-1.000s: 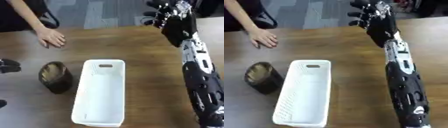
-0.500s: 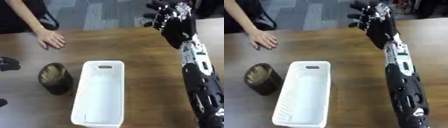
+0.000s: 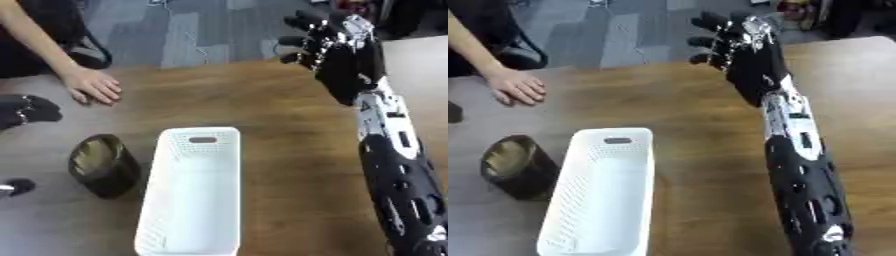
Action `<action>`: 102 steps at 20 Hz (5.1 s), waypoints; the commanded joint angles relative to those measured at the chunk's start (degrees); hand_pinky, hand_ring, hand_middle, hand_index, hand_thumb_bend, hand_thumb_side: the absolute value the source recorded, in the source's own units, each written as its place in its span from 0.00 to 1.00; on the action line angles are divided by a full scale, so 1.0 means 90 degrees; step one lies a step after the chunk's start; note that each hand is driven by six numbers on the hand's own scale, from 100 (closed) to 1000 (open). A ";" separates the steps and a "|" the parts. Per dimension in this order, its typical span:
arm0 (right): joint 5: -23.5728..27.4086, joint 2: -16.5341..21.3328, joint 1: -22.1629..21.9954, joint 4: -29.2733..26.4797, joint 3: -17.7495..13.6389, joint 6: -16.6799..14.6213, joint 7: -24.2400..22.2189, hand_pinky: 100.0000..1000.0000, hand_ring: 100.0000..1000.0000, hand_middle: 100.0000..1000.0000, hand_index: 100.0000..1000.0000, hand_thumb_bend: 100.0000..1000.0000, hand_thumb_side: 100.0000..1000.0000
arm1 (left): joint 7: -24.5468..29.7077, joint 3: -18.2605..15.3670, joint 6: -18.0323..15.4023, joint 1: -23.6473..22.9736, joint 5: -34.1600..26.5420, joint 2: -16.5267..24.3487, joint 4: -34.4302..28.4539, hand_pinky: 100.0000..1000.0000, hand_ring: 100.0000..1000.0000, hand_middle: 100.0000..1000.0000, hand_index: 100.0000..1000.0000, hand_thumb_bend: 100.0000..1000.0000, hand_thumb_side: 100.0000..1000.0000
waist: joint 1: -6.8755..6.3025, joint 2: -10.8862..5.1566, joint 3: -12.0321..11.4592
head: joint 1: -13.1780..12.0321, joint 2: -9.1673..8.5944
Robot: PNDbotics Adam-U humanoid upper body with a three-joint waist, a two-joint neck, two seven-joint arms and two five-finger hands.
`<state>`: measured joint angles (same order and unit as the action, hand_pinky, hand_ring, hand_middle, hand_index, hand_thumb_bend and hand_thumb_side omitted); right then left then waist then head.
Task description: Pick up objects on the table and place them in the box.
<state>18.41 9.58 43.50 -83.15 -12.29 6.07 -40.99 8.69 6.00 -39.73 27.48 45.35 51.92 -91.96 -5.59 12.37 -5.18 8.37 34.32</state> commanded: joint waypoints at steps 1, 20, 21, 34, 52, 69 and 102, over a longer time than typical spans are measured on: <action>-0.0026 0.0049 0.0077 -0.0154 0.0029 0.0028 -0.0047 0.69 0.81 0.90 0.91 0.00 1.00 | 0.0007 0.0020 -0.0063 0.0157 0.0295 -0.0102 0.0296 0.00 0.00 0.77 0.90 0.37 0.33 | -0.0017 -0.0037 0.0039 | 0.0034 -0.0286; -0.0023 0.0124 0.0088 -0.0136 0.0016 0.0082 -0.0145 0.69 0.81 0.90 0.91 0.00 1.00 | -0.0224 0.0287 -0.0216 -0.0029 0.0927 -0.0421 0.0757 0.00 0.00 0.74 0.88 0.33 0.38 | -0.0030 0.0120 0.0100 | 0.0018 -0.0381; -0.0020 0.0120 0.0089 -0.0140 0.0017 0.0084 -0.0149 0.69 0.81 0.90 0.91 0.00 1.00 | -0.0221 0.0296 -0.0213 -0.0045 0.0950 -0.0435 0.0771 0.00 0.00 0.73 0.87 0.33 0.38 | -0.0026 0.0125 0.0103 | 0.0017 -0.0374; 0.0029 0.0068 0.0156 -0.0185 0.0014 0.0092 -0.0165 0.69 0.81 0.90 0.91 0.00 1.00 | -0.0583 0.0261 -0.0051 -0.0179 0.1508 -0.0903 0.1224 0.00 0.00 0.52 0.71 0.29 0.22 | 0.0047 0.0228 0.0189 | -0.0024 -0.0463; 0.0032 0.0020 0.0265 -0.0170 0.0022 0.0043 -0.0195 0.69 0.81 0.90 0.91 0.00 1.00 | -0.1850 0.0254 0.0504 0.0101 0.2364 -0.1281 0.1937 0.00 0.00 0.06 0.38 0.00 0.16 | 0.0105 0.0312 0.0287 | 0.0008 -0.0554; 0.0039 0.0089 0.0078 -0.0186 -0.0016 0.0067 -0.0122 0.69 0.81 0.90 0.91 0.00 1.00 | -0.1770 0.0267 -0.0167 -0.0368 0.2169 0.0073 -0.0343 0.00 0.00 0.00 0.25 0.00 0.16 | 0.0012 0.0107 0.0149 | 0.0286 -0.0450; -0.0005 -0.0080 -0.0181 -0.0374 0.0004 0.0252 -0.0035 0.69 0.81 0.90 0.91 0.00 1.00 | 0.1052 0.1337 -0.0641 0.1759 -0.1019 -0.1134 -0.1997 0.00 0.00 0.00 0.24 0.00 0.17 | -0.0078 -0.0162 0.0192 | 0.0093 -0.0556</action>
<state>18.55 8.57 40.91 -85.63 -12.44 8.33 -41.15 17.19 18.47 -44.99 42.48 37.01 40.92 -109.60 -6.44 11.83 -3.40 9.53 29.90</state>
